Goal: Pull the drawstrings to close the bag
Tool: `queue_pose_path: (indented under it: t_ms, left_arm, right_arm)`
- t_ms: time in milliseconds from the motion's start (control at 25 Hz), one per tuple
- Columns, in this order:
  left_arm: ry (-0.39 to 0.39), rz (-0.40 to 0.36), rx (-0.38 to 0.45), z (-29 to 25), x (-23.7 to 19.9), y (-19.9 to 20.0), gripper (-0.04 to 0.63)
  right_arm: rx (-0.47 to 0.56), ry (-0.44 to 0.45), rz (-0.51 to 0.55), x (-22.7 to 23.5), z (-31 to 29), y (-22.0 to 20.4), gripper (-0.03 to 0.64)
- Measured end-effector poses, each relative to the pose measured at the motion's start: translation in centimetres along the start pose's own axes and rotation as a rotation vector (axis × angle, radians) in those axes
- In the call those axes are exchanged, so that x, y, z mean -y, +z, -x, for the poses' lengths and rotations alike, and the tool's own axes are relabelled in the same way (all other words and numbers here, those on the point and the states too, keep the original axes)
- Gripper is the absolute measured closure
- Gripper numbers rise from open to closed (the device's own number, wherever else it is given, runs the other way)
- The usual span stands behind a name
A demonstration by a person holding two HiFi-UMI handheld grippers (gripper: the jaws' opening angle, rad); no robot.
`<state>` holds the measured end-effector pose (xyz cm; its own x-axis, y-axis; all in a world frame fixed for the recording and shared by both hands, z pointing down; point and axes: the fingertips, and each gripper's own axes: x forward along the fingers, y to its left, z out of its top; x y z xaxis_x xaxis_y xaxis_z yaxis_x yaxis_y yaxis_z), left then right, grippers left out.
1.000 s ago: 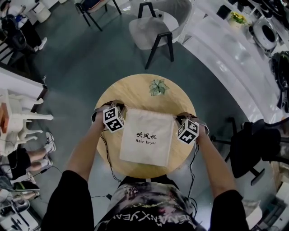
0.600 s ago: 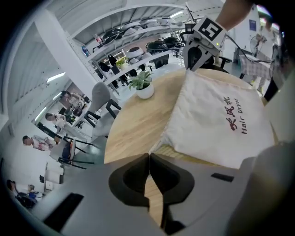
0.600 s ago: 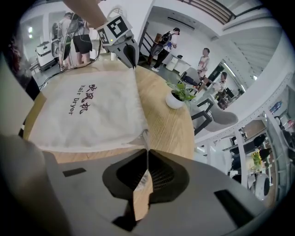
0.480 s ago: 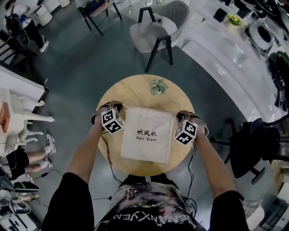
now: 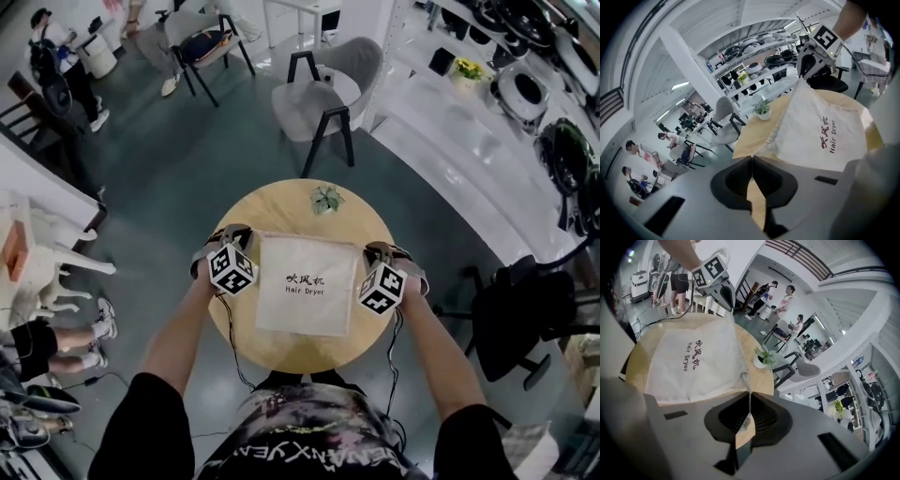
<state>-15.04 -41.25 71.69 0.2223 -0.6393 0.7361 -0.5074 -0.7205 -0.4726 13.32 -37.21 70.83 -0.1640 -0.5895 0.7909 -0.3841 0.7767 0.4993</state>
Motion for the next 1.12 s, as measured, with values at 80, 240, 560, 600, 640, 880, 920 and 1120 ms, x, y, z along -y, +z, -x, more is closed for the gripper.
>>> queue_pose_path:
  t_ms: [80,240,560,600,640,880,920,1120]
  left_arm:
    - [0.019,0.007,0.015,1.3,-0.2,0.3,0.575]
    - [0.055,0.009,0.038,3.7,-1.8,0.9,0.575]
    - [0.145,-0.032,0.100,8.0,-5.6,3.6,0.575]
    - [0.158,-0.035,0.109,8.6,-6.2,4.1,0.575]
    - [0.172,-0.038,0.120,9.2,-6.8,4.6,0.575]
    - [0.253,-0.067,0.176,12.4,-10.8,7.8,0.575]
    - [0.265,-0.072,0.183,12.9,-11.4,8.3,0.575]
    - [0.322,-0.094,0.213,14.8,-14.4,10.6,0.575]
  right_arm:
    - [0.015,-0.027,-0.001,0.2,1.5,0.7,0.606]
    - [0.047,-0.078,0.012,1.2,4.3,2.4,0.606]
    - [0.106,-0.176,0.035,4.9,8.9,5.1,0.606]
    - [0.116,-0.190,0.036,5.4,9.5,5.5,0.606]
    - [0.125,-0.204,0.039,6.0,10.2,5.9,0.606]
    - [0.167,-0.290,0.067,9.5,13.5,8.2,0.606]
    - [0.174,-0.303,0.071,10.1,13.9,8.6,0.606]
    - [0.194,-0.364,0.093,13.1,15.9,10.2,0.606]
